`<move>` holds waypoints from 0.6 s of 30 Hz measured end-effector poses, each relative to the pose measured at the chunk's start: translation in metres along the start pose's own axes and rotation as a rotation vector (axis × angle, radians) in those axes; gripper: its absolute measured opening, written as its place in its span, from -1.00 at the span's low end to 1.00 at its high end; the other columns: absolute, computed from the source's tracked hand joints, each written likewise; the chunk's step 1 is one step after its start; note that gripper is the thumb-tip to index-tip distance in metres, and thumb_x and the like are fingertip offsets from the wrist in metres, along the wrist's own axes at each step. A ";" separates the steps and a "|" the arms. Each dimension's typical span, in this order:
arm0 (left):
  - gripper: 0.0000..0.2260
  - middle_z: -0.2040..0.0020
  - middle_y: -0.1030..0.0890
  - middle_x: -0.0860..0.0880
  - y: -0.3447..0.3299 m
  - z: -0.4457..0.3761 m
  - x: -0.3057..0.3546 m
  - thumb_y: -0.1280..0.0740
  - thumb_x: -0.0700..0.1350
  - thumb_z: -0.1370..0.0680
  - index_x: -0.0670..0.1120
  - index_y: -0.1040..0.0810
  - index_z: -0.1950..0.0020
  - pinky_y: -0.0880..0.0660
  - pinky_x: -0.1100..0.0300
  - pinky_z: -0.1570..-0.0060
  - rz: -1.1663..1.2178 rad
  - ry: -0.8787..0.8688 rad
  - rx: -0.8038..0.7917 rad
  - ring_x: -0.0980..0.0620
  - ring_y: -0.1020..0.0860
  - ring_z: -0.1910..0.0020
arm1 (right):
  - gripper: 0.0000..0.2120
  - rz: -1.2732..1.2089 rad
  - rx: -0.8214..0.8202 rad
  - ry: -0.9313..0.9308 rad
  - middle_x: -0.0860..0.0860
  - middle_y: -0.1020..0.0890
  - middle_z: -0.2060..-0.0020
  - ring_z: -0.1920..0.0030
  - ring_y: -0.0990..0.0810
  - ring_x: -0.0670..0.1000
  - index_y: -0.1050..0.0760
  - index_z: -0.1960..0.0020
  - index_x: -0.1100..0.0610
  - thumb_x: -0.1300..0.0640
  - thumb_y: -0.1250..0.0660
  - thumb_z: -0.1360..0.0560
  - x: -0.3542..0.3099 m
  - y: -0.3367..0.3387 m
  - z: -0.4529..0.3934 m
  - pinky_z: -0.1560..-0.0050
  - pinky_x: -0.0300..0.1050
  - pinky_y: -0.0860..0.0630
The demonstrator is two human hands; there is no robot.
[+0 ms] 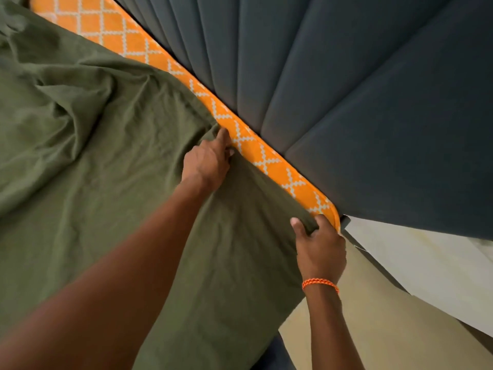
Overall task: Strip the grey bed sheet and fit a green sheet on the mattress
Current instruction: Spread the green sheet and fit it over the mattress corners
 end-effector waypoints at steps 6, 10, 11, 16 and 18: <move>-0.81 0.18 -0.55 -0.16 -0.004 -0.003 0.040 -0.19 -0.06 -0.71 -0.16 -0.39 -0.22 -0.27 -0.04 0.18 0.089 -0.055 0.255 -0.31 -0.54 0.04 | -0.74 -0.386 0.391 -0.056 0.15 -0.64 0.18 0.28 -0.55 0.12 -0.55 0.02 0.14 -0.05 -0.30 -0.66 -0.003 -0.008 -0.030 0.29 -0.11 -0.34; -0.91 0.14 -0.60 -0.03 -0.013 -0.003 0.054 -0.07 -0.08 -0.68 -0.06 -0.32 -0.11 -0.43 -0.08 0.00 0.239 -0.052 0.336 -0.08 -0.36 0.05 | -0.73 -0.428 0.456 -0.025 0.15 -0.66 0.06 0.11 -0.61 0.14 -0.59 -0.11 0.19 -0.01 -0.29 -0.69 0.008 -0.017 -0.029 0.15 0.02 -0.54; -0.91 0.10 -0.60 -0.02 -0.016 0.000 0.056 -0.04 -0.08 -0.67 -0.04 -0.30 -0.10 -0.43 -0.07 -0.02 0.232 -0.054 0.365 -0.07 -0.35 0.06 | -0.73 -0.441 0.465 -0.017 0.15 -0.67 0.03 0.08 -0.63 0.14 -0.60 -0.15 0.20 0.01 -0.28 -0.69 0.011 -0.015 -0.029 0.11 0.06 -0.59; -0.90 -0.05 -0.58 -0.07 -0.027 0.024 0.067 -0.14 -0.16 -0.71 -0.06 -0.31 -0.22 -0.48 -0.10 -0.09 0.325 -0.179 0.517 -0.12 -0.44 -0.01 | -0.71 -0.493 0.502 -0.006 0.17 -0.70 -0.13 -0.11 -0.70 0.12 -0.57 -0.28 0.25 0.11 -0.21 -0.71 0.014 0.006 -0.015 -0.14 -0.15 -0.58; -0.80 -0.11 -0.57 -0.15 -0.028 0.027 0.063 -0.17 -0.21 -0.68 -0.01 -0.26 -0.25 -0.46 -0.17 -0.23 0.317 -0.226 0.522 -0.22 -0.49 -0.10 | -0.70 -0.476 0.507 0.032 0.19 -0.69 -0.14 -0.13 -0.69 0.15 -0.55 -0.29 0.26 0.13 -0.16 -0.72 0.017 0.007 -0.010 -0.15 -0.15 -0.58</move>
Point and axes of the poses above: each hand's wrist, its own z-axis away from the middle knuckle, its own y-axis out of the back of the hand, x = y × z, the point moved 1 cm from there along -z, towards the middle knuckle
